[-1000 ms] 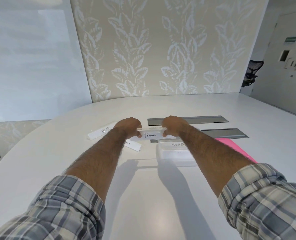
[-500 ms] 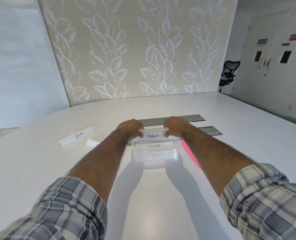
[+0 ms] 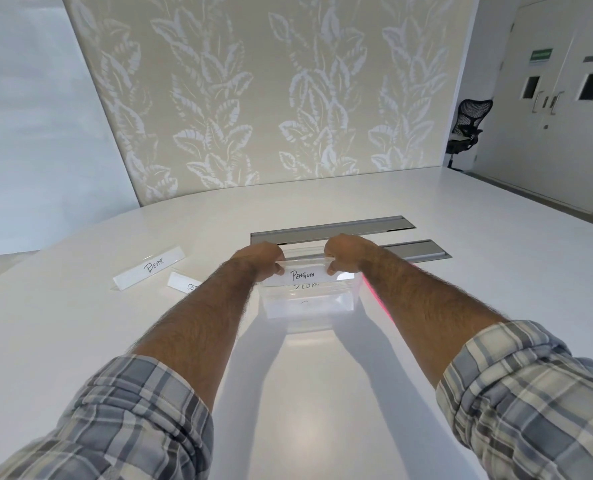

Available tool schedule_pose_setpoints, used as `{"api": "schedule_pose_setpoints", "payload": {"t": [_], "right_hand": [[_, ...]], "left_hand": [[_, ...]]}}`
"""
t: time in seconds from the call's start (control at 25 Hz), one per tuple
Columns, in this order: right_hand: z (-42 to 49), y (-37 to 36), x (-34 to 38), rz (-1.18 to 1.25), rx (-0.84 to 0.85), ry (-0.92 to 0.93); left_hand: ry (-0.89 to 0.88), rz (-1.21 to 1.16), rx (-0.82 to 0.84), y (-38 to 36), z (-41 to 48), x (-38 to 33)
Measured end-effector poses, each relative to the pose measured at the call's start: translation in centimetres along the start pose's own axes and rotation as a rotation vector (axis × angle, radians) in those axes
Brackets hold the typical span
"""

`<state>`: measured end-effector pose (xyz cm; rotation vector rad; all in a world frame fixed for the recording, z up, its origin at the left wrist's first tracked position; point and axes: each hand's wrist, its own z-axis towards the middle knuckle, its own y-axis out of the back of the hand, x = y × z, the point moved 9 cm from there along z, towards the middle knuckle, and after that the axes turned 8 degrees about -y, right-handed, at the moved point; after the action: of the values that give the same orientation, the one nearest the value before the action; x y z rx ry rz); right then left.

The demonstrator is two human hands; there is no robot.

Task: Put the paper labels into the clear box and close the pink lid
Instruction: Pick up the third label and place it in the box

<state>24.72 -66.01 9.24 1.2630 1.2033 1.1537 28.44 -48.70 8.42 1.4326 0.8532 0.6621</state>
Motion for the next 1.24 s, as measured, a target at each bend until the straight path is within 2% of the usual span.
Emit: {"api": "schedule_pose_setpoints", "payload": {"t": [0.44,0.88,1.24], "right_hand": [[0.7,-2.7,0.5,-0.021,0.101,0.037],[0.9,-3.9,1.8,-0.235,0.153,0.097],[1.4,-4.1,1.8,-0.284,0.150,0.094]], "left_hand": [[-0.014,0.084,0.062,-2.6,1.2,-0.7],[-0.019,0.086,0.149,-4.2,2.4,-0.7],[-0.056,0.153,0.232,-5.5,3.3,-1.5]]}}
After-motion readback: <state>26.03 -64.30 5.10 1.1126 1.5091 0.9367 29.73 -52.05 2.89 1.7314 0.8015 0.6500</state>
